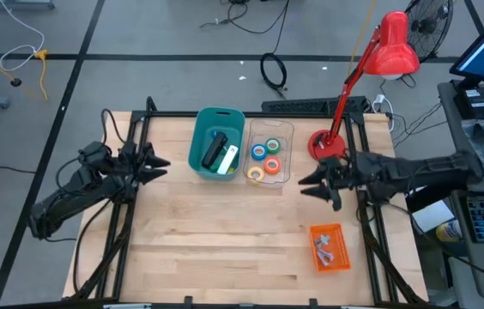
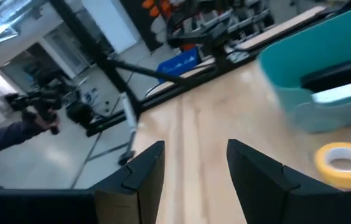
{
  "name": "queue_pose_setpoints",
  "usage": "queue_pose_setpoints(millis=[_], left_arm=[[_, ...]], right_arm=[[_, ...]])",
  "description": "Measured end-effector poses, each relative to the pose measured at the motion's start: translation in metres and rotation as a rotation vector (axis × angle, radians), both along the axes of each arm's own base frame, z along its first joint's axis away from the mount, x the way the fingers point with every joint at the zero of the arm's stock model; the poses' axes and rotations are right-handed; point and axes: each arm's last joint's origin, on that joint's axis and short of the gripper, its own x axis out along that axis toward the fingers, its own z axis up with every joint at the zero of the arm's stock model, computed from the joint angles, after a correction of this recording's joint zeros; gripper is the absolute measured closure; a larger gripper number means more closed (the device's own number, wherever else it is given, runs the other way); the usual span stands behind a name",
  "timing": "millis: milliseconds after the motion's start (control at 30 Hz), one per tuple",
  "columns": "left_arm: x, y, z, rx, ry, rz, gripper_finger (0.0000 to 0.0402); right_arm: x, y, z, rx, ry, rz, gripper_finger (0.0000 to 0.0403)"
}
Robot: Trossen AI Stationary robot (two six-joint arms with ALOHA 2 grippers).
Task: Pick and place Stapler, Stapler remover, tape
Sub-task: Return to Home Position
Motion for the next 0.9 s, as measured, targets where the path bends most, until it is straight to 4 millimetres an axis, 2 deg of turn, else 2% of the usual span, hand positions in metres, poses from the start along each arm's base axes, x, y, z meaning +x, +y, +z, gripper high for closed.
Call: queue_pose_setpoints(millis=[133, 300, 567, 900], left_arm=[[-0.001, 0.002, 0.002, 0.042, -0.024, 0.03, 0.0233], [-0.002, 0.004, 0.005, 0.057, -0.045, 0.065, 0.0233], [-0.003, 0.007, 0.003, 0.086, -0.028, 0.121, 0.0233], [-0.003, 0.007, 0.003, 0.158, -0.03, 0.13, 0.0233]], right_arm=[[-0.008, -0.017, 0.0, -0.034, 0.017, -0.099, 0.0234], [-0.02, -0.027, -0.004, -0.01, 0.07, -0.179, 0.0234], [-0.039, -0.028, -0.003, -0.06, 0.07, -0.255, 0.0234], [-0.065, -0.025, 0.003, -0.137, -0.012, -0.245, 0.0234]])
